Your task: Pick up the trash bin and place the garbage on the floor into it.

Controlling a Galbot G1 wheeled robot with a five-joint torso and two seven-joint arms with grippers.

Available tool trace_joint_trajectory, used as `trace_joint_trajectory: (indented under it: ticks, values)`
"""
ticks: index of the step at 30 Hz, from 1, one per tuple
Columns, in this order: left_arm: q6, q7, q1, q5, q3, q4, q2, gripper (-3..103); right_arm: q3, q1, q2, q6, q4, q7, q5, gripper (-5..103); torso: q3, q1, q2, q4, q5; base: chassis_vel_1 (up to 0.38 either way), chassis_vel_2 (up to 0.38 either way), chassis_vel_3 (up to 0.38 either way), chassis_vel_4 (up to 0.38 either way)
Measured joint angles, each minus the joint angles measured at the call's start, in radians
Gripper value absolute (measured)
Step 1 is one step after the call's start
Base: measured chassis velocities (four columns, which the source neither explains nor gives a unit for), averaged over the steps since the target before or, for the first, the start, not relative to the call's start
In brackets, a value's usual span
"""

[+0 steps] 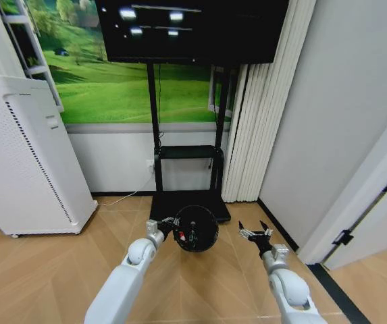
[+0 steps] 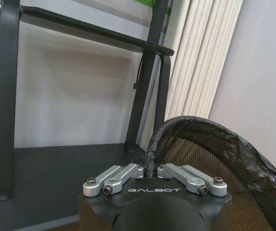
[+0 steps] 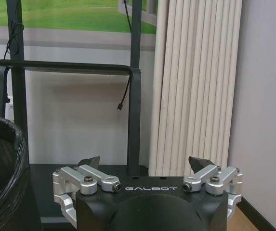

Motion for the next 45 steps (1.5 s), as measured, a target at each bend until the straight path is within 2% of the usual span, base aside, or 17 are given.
trace_joint_trajectory:
  ticks: [12, 45]
  values:
    - [0.005, -0.002, -0.008, -0.005, 0.001, -0.005, -0.001, 7, -0.003, -0.018, -0.001, 0.029, 0.002, -0.012, 0.002, 100, 0.000, 0.000, 0.000, 0.0003, 0.0002, 0.107, 0.115, -0.114, -0.098]
    - [0.006, 0.004, -0.007, -0.006, -0.007, -0.002, -0.002, 7, -0.011, -0.044, 0.002, 0.038, 0.005, -0.033, -0.026, 100, 0.000, 0.000, 0.000, 0.0004, -0.0002, 0.110, 0.110, -0.106, -0.110]
